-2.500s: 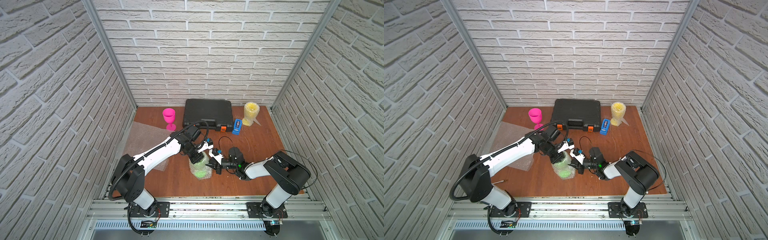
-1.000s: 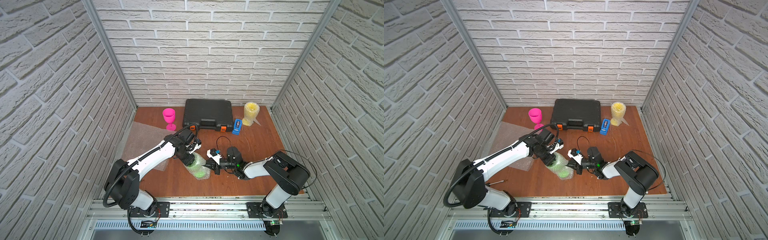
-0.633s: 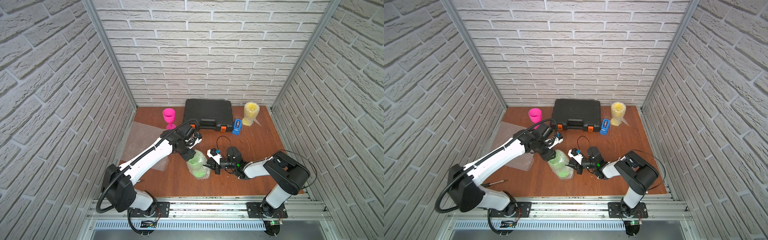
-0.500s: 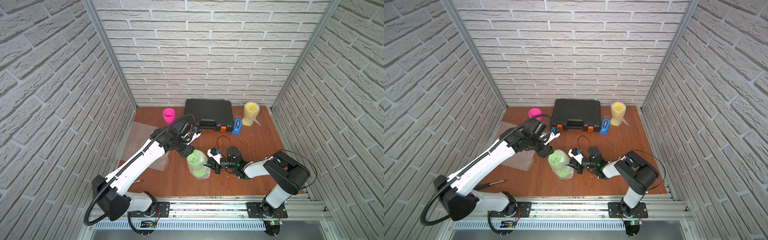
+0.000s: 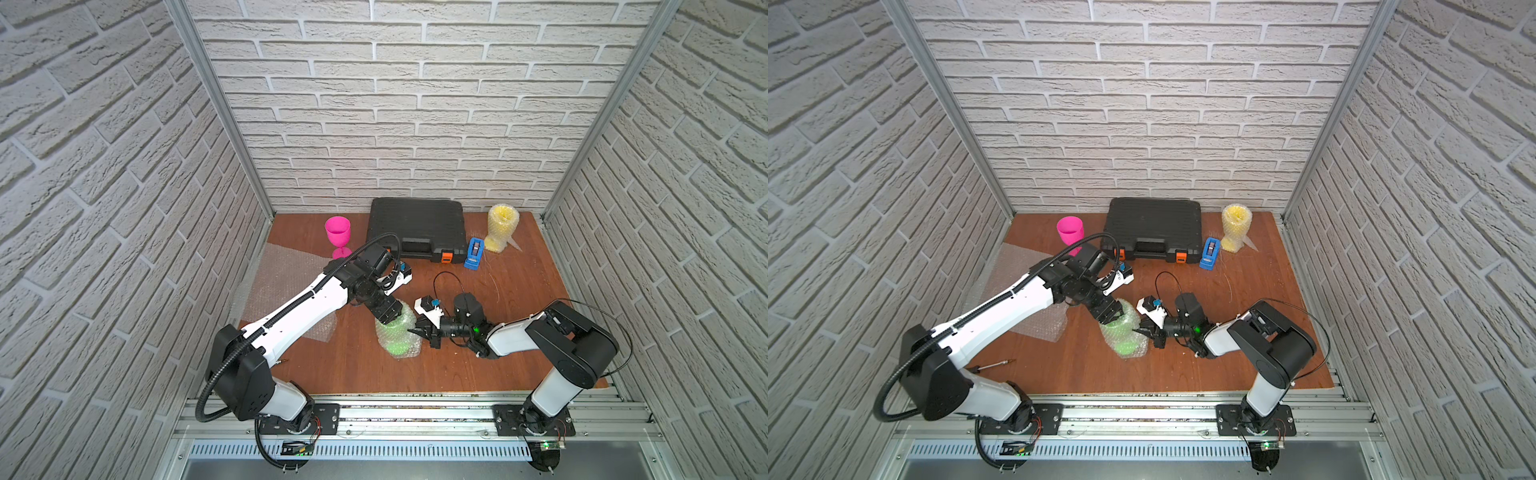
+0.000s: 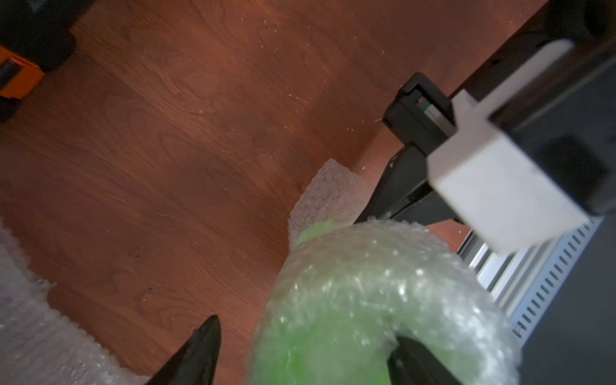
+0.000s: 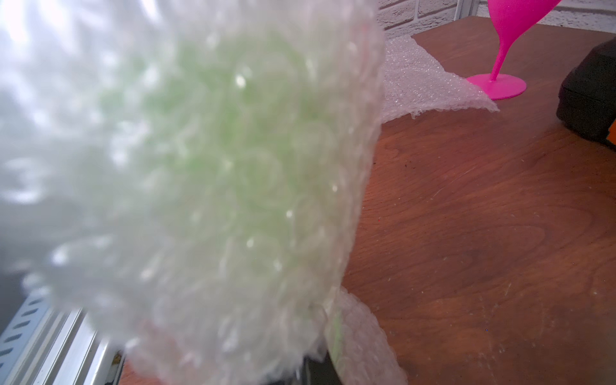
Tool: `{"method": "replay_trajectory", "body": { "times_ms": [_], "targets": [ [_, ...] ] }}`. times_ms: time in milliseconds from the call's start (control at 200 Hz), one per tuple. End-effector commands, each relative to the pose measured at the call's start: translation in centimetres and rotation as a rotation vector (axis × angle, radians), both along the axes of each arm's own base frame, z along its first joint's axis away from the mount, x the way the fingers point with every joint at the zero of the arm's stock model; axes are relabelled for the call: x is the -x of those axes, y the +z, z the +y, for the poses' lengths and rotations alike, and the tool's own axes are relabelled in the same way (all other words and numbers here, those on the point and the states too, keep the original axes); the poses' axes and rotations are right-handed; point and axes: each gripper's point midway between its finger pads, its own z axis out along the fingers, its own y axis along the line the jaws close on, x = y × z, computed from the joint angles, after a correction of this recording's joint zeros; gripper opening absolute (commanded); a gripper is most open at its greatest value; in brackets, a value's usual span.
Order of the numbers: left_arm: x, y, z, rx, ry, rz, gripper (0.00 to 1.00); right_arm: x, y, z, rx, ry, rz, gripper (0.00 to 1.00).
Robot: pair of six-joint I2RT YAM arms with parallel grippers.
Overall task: Wrap wine glasses in bubble wrap
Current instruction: Wrap the wine glass in bubble wrap.
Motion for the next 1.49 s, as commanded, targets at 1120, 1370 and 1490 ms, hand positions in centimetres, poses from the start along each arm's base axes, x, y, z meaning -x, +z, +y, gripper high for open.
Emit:
{"method": "replay_trajectory", "body": {
  "times_ms": [1120,1370,1490],
  "targets": [
    [0.9,2.8,4.0,0.019,0.177,-0.01,0.59,0.5,-1.9,-0.5,0.055,-0.008,0.061,0.03],
    [0.5,-0.4,3.1,0.076,0.23,0.054,0.43,0.5,-1.9,-0.5,0.056,-0.008,0.063,0.03],
    [0.4,-0.4,2.8,0.083,0.228,0.06,0.15,0.3,-1.6,-0.7,0.059,-0.028,0.061,0.03]
  ]
}}
